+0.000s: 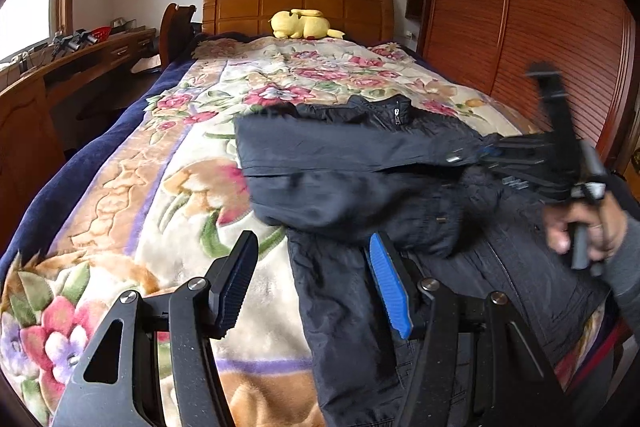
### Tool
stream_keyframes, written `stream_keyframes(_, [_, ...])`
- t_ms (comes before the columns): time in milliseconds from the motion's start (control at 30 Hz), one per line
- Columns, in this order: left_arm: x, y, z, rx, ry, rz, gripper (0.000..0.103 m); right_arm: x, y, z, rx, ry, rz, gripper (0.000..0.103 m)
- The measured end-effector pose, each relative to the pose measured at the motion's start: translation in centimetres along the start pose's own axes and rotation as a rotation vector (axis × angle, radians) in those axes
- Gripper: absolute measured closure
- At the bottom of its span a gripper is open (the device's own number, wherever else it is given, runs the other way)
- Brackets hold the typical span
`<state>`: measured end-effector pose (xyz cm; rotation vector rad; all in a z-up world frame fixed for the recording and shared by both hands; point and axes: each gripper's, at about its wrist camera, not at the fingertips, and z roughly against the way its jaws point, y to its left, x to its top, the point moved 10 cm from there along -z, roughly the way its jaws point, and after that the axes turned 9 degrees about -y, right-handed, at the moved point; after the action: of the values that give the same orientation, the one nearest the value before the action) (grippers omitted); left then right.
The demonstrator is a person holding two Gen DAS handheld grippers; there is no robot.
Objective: Fold large clothes
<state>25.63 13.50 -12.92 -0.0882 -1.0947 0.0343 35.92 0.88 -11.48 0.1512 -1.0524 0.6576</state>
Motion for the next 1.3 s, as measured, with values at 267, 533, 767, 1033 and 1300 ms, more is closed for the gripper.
stream_keyframes(267, [0.4, -2.0, -0.3, -0.022, -0.001, -0.016, 0.044, -2.7, -5.3, 8.5, -0.132, -0.011, -0.023, 0.101])
stream_keyframes(533, [0.6, -4.4, -1.4, -0.039, 0.006, -0.035, 0.044, -4.7, -9.7, 12.4, -0.301, 0.046, -0.052, 0.101])
stream_keyframes(767, [0.6, -6.4, -2.5, -0.061, 0.021, -0.052, 0.044, -9.5, -11.9, 12.2, -0.375, 0.197, -0.100, 0.101])
stream_keyframes(1033, [-0.2, -8.8, -3.6, -0.081, 0.050, -0.098, 0.044, -11.3, -11.7, 14.0, -0.349, 0.184, -0.182, 0.092])
stream_keyframes(1300, [-2.1, -10.9, -4.9, -0.091, 0.111, -0.127, 0.044, -13.1, -13.7, 15.5, -0.349, 0.099, -0.276, 0.046])
